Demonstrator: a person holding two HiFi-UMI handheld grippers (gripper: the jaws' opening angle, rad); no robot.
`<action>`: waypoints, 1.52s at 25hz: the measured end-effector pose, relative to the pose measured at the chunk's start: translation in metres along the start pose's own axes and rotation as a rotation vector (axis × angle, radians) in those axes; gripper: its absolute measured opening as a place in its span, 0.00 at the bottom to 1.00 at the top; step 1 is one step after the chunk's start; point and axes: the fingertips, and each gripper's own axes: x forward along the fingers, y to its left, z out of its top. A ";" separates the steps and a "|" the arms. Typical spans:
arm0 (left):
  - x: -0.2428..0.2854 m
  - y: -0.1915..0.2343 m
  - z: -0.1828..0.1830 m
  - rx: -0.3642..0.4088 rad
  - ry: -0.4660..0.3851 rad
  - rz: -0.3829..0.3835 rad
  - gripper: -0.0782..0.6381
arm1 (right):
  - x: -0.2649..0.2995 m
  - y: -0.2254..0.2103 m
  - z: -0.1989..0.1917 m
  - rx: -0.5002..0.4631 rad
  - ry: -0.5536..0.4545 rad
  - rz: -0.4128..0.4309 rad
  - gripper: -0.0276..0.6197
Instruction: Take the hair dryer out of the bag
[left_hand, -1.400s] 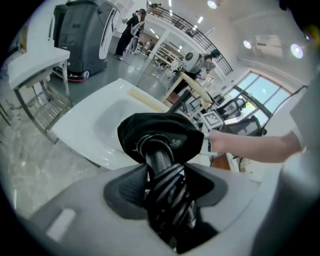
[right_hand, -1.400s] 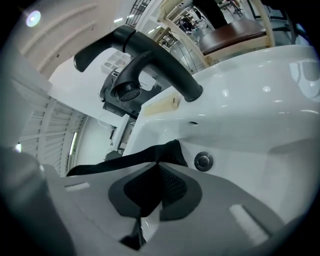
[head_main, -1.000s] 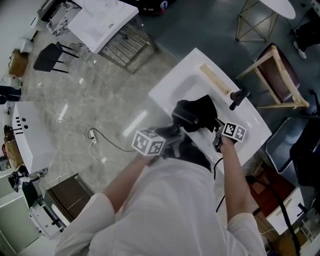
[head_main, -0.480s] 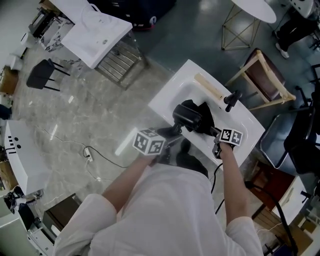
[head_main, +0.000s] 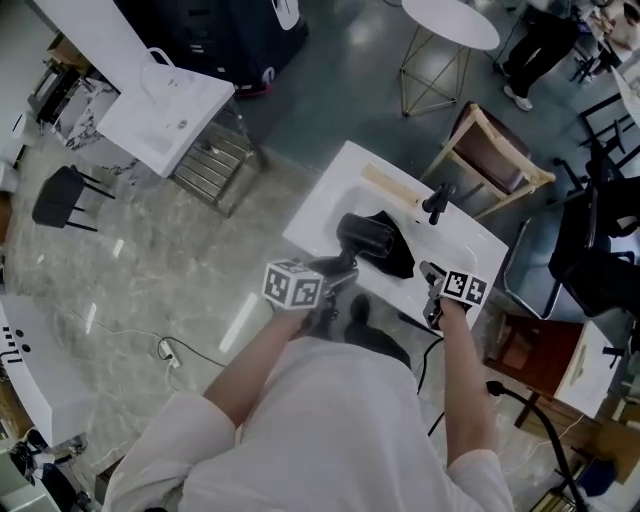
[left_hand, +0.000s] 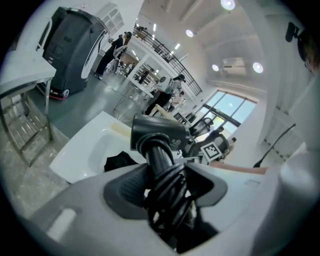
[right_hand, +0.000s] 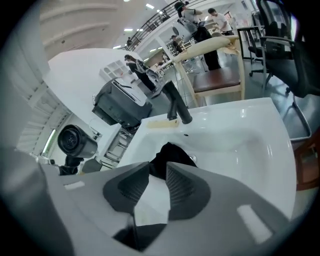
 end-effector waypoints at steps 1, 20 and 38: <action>0.000 0.001 0.001 0.005 0.003 -0.008 0.43 | -0.006 0.004 -0.001 0.007 -0.016 0.005 0.20; -0.014 -0.068 0.043 0.073 -0.062 -0.180 0.43 | -0.190 0.077 0.011 -0.203 -0.532 -0.072 0.05; -0.017 -0.123 0.023 -0.025 -0.146 -0.258 0.42 | -0.270 0.072 -0.010 -0.348 -0.667 -0.018 0.05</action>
